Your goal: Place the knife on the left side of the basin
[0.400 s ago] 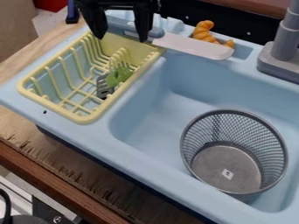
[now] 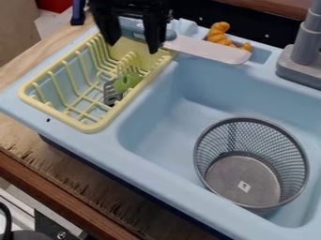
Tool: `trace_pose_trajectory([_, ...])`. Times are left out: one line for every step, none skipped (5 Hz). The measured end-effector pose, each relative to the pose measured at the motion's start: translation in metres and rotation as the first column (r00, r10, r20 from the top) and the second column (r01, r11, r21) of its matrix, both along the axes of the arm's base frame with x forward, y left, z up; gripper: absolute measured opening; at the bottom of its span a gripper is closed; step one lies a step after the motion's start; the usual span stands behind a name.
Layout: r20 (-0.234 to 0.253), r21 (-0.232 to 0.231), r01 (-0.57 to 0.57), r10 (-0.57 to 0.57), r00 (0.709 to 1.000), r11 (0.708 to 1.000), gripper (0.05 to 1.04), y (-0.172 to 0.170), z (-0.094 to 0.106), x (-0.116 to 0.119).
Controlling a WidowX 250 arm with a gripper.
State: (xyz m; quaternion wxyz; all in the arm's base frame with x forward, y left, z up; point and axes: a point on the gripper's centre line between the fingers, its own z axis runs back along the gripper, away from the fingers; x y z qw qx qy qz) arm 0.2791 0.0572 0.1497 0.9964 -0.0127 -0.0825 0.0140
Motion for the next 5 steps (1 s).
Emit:
trace_pose_trajectory([-0.063, 0.001, 0.248, -0.247, 0.967, 0.969, 0.999, 0.008, 0.002, 0.016])
trace_pose_trajectory([-0.071, -0.009, 0.482, -0.481, 0.874, 0.876, 0.999, 0.013, 0.012, 0.030])
trace_pose_trajectory([-0.169, 0.054, 0.682, -0.666, 0.726, 0.730, 0.999, 0.023, 0.012, 0.041])
trace_pose_trajectory([-0.192, 0.013, 0.838, -0.822, 0.537, 0.545, 0.999, 0.025, 0.013, 0.050])
trace_pose_trajectory([-0.194, 0.053, 0.858, -0.837, 0.511, 0.511, 0.999, 0.029, 0.008, 0.057])
